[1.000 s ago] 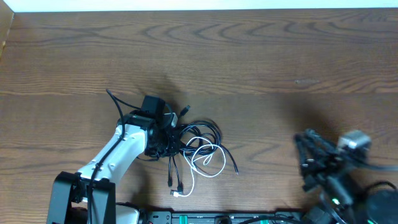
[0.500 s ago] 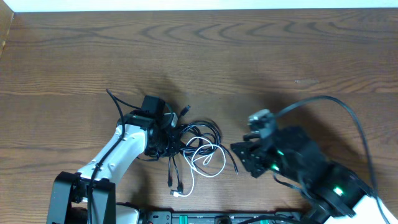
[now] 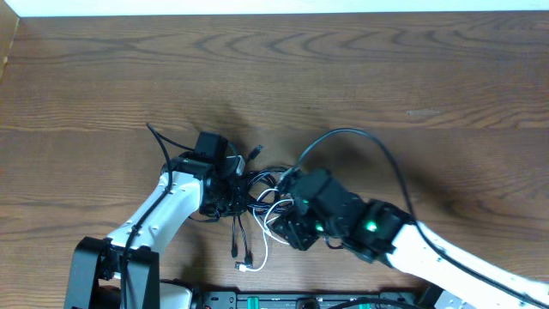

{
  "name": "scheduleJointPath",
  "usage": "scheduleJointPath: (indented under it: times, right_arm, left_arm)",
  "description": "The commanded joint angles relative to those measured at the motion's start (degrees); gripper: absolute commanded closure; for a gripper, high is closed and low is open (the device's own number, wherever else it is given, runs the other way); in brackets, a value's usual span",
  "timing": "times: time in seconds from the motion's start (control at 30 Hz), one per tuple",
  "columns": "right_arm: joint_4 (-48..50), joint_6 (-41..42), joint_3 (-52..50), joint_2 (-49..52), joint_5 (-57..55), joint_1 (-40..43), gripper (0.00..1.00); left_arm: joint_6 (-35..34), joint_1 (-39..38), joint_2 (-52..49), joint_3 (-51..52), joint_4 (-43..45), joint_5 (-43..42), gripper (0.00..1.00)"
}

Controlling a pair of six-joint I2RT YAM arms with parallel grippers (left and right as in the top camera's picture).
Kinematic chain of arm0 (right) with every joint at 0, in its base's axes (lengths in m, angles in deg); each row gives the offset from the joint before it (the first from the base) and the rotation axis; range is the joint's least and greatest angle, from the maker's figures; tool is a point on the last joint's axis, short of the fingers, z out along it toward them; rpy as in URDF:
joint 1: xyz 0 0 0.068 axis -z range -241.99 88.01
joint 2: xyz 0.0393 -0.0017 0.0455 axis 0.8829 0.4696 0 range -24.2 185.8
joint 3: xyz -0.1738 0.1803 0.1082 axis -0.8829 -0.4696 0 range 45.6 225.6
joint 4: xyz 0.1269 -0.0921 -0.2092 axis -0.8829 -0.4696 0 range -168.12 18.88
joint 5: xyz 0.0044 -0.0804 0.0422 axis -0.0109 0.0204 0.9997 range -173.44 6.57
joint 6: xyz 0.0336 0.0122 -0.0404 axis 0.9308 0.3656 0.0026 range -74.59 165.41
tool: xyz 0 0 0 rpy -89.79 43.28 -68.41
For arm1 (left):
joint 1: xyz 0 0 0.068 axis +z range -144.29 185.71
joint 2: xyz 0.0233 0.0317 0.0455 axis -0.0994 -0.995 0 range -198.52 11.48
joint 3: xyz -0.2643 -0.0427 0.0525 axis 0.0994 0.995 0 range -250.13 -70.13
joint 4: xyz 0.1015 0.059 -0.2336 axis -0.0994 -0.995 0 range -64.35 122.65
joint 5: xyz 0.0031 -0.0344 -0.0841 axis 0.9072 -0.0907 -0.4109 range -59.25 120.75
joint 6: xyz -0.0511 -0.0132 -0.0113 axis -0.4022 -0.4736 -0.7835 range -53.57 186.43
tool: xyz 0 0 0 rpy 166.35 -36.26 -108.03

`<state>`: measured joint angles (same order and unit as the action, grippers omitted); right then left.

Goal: Untangle cables

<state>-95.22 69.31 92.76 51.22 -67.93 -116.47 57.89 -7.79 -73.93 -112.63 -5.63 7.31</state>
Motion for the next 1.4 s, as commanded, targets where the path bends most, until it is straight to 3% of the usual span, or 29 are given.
scheduleJointPath:
  times: [0.0, 0.27, 0.7, 1.1, 1.37]
  right_arm:
    - [2.8, 0.26, 0.52, 4.87, 0.52, -1.55, 0.54]
    - [10.73, 0.28, 0.52, 14.58, 0.55, -2.62, 0.57]
    - [11.76, 1.84, 0.52, 20.63, 0.52, -3.65, 0.6]
    - [13.03, 1.84, 0.52, 21.03, -0.42, -5.86, 0.83]
    - [12.98, 1.84, 0.52, 21.03, -0.59, -5.86, 0.91]
  left_arm:
    - [0.79, 0.31, -0.42, 0.39, 0.02, 0.74, 0.92]
    - [0.81, 0.31, -0.42, 0.39, 0.04, 0.74, 0.91]
    - [0.79, 0.31, -0.42, 0.39, 0.04, 0.74, 0.92]
    - [0.81, 0.31, -0.42, 0.39, 0.02, 0.76, 0.92]
    - [0.81, 0.31, -0.42, 0.39, 0.02, 0.74, 0.91]
